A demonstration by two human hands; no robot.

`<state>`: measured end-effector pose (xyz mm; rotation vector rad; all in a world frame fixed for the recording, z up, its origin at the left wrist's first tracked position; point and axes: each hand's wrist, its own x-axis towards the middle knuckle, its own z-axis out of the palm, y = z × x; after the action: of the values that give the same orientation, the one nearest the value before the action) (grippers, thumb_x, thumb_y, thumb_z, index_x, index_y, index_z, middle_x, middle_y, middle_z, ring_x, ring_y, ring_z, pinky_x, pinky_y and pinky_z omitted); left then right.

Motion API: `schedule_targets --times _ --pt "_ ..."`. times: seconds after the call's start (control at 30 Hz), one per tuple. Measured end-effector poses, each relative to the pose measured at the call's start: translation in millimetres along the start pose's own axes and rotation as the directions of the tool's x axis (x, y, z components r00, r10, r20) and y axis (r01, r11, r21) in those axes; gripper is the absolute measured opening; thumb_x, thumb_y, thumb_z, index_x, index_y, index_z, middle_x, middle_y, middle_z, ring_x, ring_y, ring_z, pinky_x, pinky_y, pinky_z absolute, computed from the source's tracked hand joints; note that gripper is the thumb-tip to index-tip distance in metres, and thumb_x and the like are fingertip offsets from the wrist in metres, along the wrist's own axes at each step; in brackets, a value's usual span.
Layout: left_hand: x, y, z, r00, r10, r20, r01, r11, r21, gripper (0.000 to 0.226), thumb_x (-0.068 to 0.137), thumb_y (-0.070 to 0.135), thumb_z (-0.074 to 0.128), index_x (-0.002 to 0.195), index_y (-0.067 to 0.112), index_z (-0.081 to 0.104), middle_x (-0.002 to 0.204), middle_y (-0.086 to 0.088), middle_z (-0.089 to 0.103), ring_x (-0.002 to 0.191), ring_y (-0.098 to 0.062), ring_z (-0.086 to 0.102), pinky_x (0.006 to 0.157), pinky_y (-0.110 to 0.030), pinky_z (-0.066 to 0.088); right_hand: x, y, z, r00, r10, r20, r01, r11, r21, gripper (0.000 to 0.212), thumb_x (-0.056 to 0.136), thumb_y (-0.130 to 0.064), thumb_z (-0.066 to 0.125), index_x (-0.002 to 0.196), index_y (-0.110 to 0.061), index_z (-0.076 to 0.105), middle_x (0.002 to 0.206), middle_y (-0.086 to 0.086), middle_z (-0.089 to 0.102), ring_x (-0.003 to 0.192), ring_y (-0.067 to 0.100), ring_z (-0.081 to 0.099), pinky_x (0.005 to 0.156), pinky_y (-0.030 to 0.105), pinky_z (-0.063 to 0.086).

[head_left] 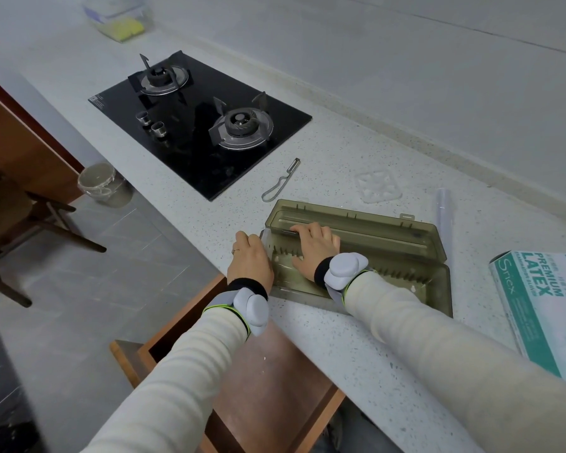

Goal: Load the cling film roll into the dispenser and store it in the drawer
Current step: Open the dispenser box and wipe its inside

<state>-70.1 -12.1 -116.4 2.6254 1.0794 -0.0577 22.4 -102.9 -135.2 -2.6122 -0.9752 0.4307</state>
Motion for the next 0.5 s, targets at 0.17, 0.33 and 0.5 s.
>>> schedule_targets --times 0.17,0.33,0.5 --pt "1.4 -4.6 -0.9 0.999 0.040 -0.003 -0.040 0.999 -0.002 0.015 0.092 0.004 0.041 0.106 0.002 0.045 0.122 -0.015 0.034 0.101 -0.033 0.050 0.069 -0.035 0.046 0.3 0.4 0.3 1.000 -0.007 0.003 0.007 1.000 0.002 0.058 0.084 -0.032 0.055 0.138 -0.027 0.034 0.134 0.003 0.039 0.123 0.026 0.034 0.100 0.034 0.026" --pt "4.2 -10.6 -1.4 0.997 0.083 0.001 -0.083 0.996 -0.014 0.014 0.092 0.007 0.044 0.105 0.001 0.046 0.122 -0.014 0.034 0.100 -0.031 0.049 0.071 -0.037 0.051 0.0 0.4 -0.3 1.000 -0.014 0.006 0.013 1.000 0.003 0.057 0.085 -0.031 0.055 0.138 -0.027 0.034 0.134 0.003 0.039 0.124 0.026 0.034 0.100 0.034 0.026" --pt "3.9 -12.6 0.8 0.995 0.097 -0.012 -0.098 0.995 -0.033 0.013 0.093 0.007 0.043 0.103 0.000 0.046 0.120 -0.014 0.036 0.097 -0.032 0.050 0.069 -0.037 0.051 -0.8 0.6 -0.8 1.000 -0.014 0.006 0.014 1.000 -0.006 0.057 0.086 -0.029 0.055 0.139 -0.027 0.033 0.135 0.002 0.038 0.124 0.026 0.034 0.102 0.035 0.025"
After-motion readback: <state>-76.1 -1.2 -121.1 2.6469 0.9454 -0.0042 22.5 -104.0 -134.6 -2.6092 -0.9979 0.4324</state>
